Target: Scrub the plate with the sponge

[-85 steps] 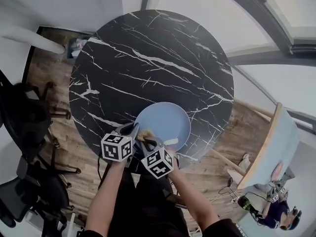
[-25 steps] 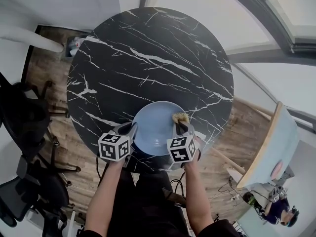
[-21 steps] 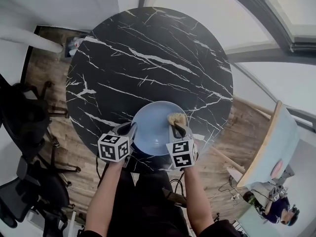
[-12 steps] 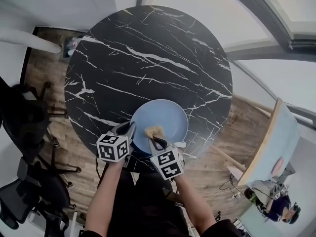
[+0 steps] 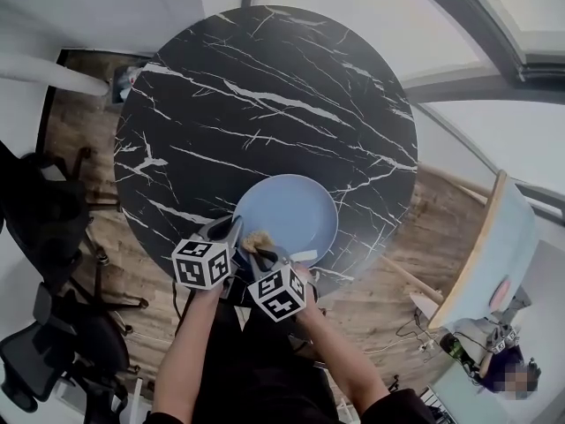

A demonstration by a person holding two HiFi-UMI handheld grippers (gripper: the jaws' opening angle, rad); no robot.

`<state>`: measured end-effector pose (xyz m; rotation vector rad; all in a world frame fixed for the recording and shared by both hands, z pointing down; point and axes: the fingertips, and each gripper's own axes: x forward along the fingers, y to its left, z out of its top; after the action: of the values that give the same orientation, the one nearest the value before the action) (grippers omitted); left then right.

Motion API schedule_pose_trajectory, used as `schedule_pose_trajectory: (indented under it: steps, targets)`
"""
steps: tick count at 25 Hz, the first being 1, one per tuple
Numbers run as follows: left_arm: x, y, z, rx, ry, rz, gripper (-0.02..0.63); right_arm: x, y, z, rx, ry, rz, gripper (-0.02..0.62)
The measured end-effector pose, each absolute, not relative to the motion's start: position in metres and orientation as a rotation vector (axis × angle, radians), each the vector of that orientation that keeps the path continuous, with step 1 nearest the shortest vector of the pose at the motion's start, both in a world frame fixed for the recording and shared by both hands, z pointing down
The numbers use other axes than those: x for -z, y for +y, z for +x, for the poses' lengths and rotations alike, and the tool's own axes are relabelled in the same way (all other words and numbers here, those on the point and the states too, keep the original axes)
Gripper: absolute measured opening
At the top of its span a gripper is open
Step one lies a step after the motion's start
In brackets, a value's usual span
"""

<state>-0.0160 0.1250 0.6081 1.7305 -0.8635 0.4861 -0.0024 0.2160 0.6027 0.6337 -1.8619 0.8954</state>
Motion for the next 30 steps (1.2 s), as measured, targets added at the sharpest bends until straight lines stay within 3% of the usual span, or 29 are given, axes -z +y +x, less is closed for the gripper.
schedule_pose_trajectory:
  steps: [30]
  targets:
    - [-0.608, 0.126, -0.016, -0.488, -0.851, 1.727, 0.018, -0.604, 0.161, 0.135, -0.804, -1.668, 0.916, 0.023]
